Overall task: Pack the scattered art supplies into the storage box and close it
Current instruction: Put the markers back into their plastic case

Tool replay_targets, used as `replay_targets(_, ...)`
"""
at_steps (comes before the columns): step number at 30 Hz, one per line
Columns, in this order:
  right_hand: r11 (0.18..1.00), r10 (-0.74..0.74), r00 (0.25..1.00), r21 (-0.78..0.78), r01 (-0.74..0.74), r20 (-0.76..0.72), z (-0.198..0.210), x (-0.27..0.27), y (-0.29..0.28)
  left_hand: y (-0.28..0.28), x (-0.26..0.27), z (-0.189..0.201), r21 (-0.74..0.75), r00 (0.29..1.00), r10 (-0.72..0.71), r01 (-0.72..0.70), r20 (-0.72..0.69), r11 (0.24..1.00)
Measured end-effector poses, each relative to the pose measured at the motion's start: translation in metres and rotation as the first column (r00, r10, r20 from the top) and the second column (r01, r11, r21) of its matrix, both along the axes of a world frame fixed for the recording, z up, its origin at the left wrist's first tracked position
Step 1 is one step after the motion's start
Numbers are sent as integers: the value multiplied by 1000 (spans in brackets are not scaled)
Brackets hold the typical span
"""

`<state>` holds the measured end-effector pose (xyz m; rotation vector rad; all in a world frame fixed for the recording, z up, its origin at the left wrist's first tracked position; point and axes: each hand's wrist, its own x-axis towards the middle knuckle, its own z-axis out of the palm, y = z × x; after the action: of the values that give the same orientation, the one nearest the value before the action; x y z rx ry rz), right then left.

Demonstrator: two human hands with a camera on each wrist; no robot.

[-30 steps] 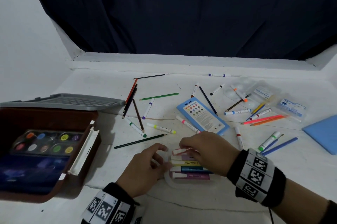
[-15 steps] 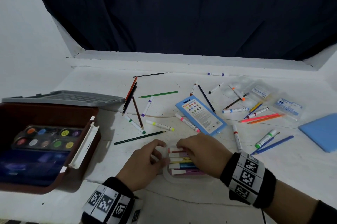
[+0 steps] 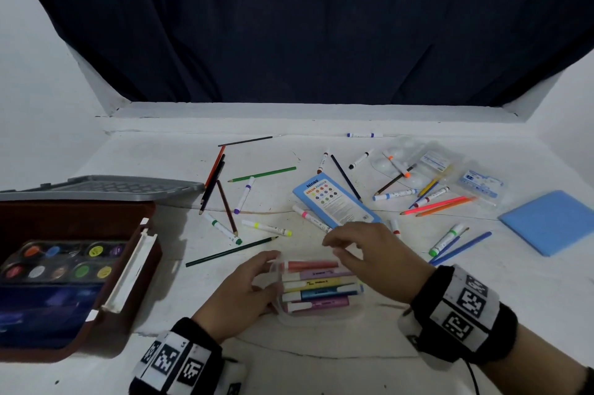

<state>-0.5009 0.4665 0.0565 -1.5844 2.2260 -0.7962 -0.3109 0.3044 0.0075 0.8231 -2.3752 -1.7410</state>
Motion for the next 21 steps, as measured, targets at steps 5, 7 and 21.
replay_targets(5,993,-99,995,-75,97,-24,-3,-4,10,3,-1,3,0,1000,-5,5,-18,1000)
replay_targets(7,998,-46,998,-33,45,-53,-5,1,6,3,-2,3,11,1000,12,-12,-10,1000)
replay_targets(21,968,-121,976,199,156,-180,-21,-1,14,-20,-26,23,-746,981,-130,194,144,636)
